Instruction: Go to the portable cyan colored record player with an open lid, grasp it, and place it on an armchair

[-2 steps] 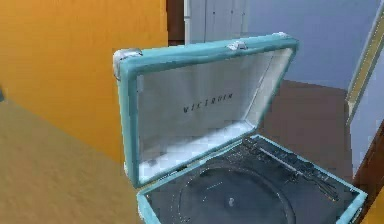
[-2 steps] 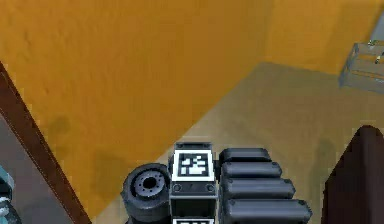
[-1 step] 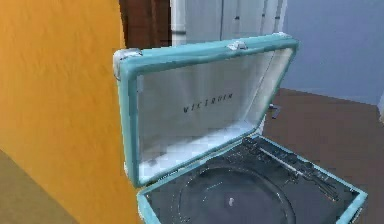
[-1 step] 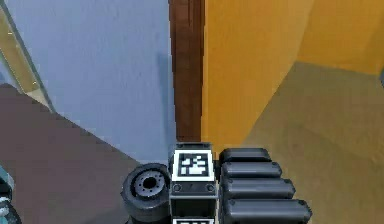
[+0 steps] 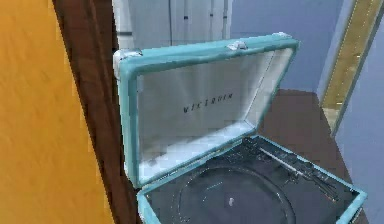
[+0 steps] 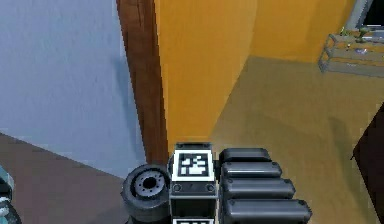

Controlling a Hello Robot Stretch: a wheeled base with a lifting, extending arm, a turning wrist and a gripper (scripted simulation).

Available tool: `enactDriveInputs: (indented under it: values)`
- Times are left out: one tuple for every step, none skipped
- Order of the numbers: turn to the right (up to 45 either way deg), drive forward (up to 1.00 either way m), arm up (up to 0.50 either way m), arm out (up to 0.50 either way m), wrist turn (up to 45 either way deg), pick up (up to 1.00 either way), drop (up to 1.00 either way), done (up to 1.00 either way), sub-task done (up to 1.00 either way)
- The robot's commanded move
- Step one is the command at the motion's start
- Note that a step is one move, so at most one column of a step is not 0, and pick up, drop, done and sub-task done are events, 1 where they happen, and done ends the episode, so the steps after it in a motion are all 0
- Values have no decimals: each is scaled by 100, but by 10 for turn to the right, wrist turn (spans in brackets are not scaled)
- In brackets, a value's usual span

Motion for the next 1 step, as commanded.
enactDriveInputs:
  values:
    - [0, 15, 0, 0, 0, 0, 0, 0, 0]
